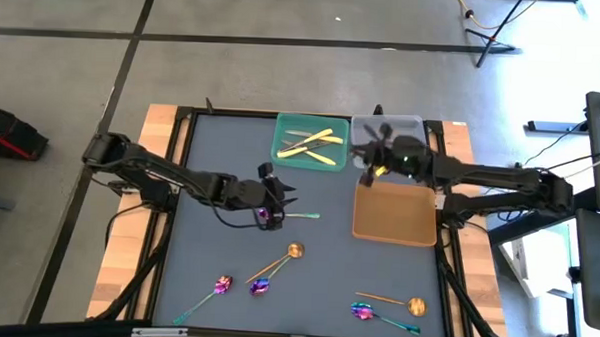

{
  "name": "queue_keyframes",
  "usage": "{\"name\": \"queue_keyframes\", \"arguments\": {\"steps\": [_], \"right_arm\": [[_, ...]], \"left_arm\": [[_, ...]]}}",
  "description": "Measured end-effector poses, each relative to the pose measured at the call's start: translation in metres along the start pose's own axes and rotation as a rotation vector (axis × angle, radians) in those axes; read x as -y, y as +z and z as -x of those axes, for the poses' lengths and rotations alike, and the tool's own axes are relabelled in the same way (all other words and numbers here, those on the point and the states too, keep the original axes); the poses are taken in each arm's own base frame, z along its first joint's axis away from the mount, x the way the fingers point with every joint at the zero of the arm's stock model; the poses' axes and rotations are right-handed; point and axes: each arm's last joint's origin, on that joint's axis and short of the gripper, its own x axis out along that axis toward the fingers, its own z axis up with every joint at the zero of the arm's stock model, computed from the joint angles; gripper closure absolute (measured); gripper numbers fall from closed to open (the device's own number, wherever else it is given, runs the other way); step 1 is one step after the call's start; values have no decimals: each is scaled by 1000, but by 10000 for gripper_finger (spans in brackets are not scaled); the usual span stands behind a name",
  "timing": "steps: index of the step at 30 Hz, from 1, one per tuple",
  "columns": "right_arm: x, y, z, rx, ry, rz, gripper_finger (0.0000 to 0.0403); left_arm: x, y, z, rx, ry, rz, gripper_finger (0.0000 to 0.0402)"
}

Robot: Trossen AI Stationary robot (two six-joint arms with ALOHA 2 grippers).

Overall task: Sort silverware by color (type)
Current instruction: Put the gold spoon into the transparent bin

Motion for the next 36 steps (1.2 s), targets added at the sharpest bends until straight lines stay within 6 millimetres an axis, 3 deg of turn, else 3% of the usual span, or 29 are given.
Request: {"name": "queue_keyframes", "arguments": {"steps": [5,12,27,36], "right_arm": [[28,-14,3,-91,-98,-17,398],[51,-31,4,-194,-145,-21,399],[75,-52,10,-310,-202,-36,396],[78,-56,10,-329,-212,-41,396]], "left_arm": [[0,0,0,5,0,1,282],[0,0,0,5,0,1,282],[0,0,0,5,0,0,282],[0,0,0,5,0,0,282]]}}
